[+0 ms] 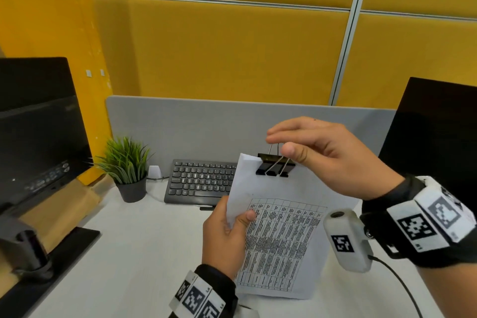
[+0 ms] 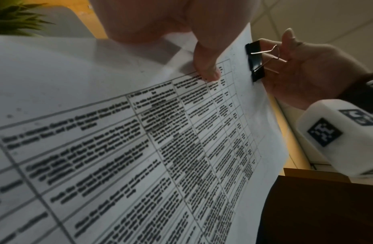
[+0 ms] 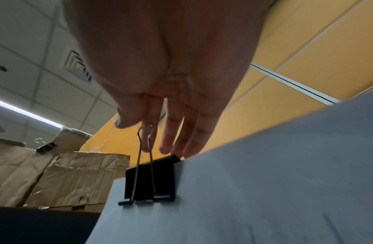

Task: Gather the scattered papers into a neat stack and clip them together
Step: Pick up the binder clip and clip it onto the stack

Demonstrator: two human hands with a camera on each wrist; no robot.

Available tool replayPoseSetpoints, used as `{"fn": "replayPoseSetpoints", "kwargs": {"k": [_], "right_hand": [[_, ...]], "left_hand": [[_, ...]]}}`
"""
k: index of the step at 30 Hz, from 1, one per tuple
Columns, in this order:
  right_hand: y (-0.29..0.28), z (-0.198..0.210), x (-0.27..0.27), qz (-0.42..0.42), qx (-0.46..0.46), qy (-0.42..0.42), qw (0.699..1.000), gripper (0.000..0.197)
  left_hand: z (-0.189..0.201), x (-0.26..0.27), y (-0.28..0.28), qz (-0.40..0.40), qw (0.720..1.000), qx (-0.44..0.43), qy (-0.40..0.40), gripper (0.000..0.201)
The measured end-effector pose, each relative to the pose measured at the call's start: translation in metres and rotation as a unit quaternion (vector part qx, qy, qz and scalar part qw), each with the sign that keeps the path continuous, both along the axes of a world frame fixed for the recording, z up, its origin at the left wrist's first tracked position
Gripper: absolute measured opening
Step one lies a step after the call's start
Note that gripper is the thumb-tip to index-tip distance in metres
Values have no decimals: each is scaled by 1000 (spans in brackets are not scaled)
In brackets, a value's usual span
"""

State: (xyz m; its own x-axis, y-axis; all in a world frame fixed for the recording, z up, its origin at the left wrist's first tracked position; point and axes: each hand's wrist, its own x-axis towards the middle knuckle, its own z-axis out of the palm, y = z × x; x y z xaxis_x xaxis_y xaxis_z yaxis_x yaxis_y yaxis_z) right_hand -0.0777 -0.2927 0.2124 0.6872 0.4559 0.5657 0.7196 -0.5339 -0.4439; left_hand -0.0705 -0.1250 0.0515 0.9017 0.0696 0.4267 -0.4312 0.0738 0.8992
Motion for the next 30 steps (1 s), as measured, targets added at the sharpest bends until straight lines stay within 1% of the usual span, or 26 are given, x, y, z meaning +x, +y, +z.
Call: {"fn": "replayPoseSetpoints", "kwargs": {"k": [5,6,8,9,10,12,13,14,15,17,19,22,24,27,30], "right_hand": [[-2,0,6,-6,55,1,998,28],[-3,0,7,-5,60,14,998,31],[-4,2,6,2,48,78,996,37],[-2,2,6,5,17,111,994,43],[0,2,5,-1,-34,128,991,53],[5,-3,7,-35,-142,117,982,73],[7,-6,9,-57,-167,109,978,78],[9,-8,10,-77,-167,109,977,76],[10,-9,11,-86,-152,112,978,70],[9,-10,10,-84,-118,110,983,54],[10,-8,8,-83,-106,96,986,43],[11,-1,2,-87,-95,81,988,43],[8,6,-1,-117,-89,53,988,44],[9,10,-1,-184,-83,-22,979,49],[15,6,2,-220,-77,-56,971,51]], "left_hand": [[4,-6,0,-21,1000,0,-4,26],[4,-6,-1,-22,1000,0,-4,25],[5,-7,-1,-18,1000,-4,-8,26],[5,-7,-1,-16,1000,-5,-12,27],[6,-6,-2,-16,1000,-4,-17,29],[9,-7,-4,-20,999,7,-27,28],[9,-8,-5,-22,999,15,-32,26],[10,-9,-6,-25,999,20,-34,23],[10,-10,-6,-30,999,23,-33,23],[11,-11,-6,-37,999,18,-31,24],[13,-9,-4,-36,998,20,-37,25],[12,-4,7,-39,998,45,-33,39],[8,-3,16,-41,997,71,-15,42],[1,-5,19,-23,995,94,-6,31],[2,-5,15,5,995,100,-11,16]]}}
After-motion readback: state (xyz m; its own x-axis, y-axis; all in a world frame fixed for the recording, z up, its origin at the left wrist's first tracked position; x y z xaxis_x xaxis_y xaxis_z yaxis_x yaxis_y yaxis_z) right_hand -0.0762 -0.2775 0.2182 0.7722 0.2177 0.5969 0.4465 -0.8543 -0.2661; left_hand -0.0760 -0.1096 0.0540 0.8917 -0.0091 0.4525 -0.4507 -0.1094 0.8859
